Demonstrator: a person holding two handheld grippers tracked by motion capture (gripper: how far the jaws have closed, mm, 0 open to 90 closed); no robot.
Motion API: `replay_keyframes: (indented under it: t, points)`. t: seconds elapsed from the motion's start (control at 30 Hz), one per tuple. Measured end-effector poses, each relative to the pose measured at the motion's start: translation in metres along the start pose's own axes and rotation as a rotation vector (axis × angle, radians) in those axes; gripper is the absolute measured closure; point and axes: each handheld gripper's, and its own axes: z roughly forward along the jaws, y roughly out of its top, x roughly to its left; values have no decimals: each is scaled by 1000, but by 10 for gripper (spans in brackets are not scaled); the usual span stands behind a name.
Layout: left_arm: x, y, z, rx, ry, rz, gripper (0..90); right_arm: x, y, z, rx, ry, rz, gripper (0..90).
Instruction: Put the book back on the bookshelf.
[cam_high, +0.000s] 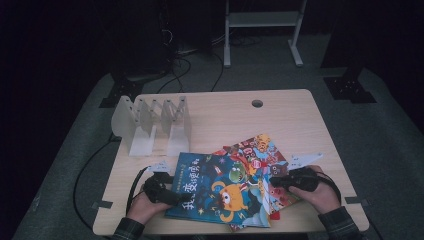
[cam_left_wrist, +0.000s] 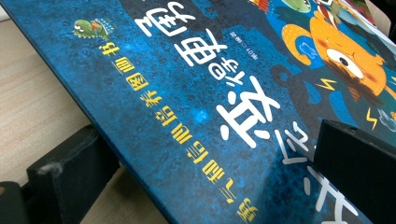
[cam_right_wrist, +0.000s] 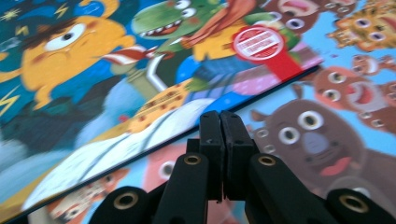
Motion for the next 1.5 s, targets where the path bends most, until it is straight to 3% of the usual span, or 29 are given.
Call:
replay_keyframes:
  t: [0.53,0.67,0.97,1.5]
  points:
    - [3,1,1,6,-31,-14,0,7,3,5,5,25,-28,891]
    - [6,3,-2,-9,-44,-48,0,10,5,8,11,30,-30,891]
    - [5,6,-7,-12,-52,-41,0,10,6,8,13,32,-31,888]
    - [-2,21,-32,-105,-65,-15,0,10,12,15,23,46,-35,886]
